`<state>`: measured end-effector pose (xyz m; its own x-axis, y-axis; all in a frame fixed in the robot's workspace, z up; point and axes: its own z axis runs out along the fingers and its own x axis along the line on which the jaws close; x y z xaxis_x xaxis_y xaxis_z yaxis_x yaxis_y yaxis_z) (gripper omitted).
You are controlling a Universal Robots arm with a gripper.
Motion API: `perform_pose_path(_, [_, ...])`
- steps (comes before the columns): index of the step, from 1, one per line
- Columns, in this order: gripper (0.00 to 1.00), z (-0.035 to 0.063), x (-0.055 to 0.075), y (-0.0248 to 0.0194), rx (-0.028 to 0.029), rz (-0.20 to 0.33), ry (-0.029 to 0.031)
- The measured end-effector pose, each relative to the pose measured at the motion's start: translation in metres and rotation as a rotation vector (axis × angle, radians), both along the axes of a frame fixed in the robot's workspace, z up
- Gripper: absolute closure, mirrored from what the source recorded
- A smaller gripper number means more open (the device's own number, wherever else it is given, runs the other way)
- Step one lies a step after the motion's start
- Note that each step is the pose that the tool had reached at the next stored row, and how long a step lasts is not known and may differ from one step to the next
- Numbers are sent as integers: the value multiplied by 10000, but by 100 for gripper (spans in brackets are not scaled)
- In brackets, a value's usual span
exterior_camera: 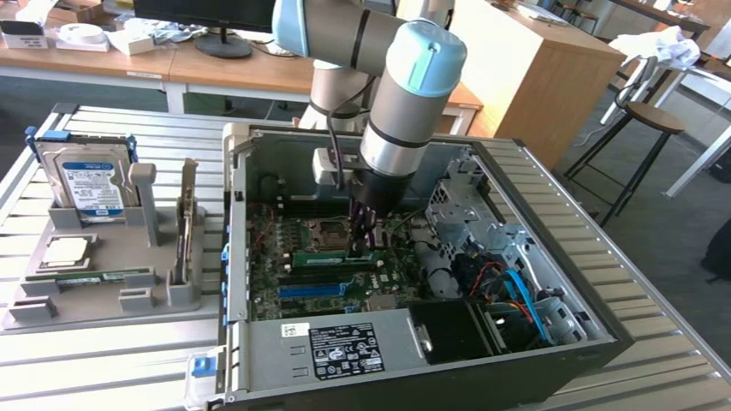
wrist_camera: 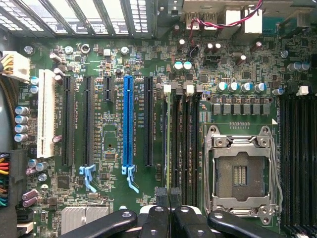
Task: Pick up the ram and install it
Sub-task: 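Insert the ram into the slot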
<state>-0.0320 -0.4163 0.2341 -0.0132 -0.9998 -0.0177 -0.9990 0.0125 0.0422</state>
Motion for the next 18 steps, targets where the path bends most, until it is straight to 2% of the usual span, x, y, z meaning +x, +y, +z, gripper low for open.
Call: perform_pose_path(18, [89, -7, 2, 2, 2, 0, 0])
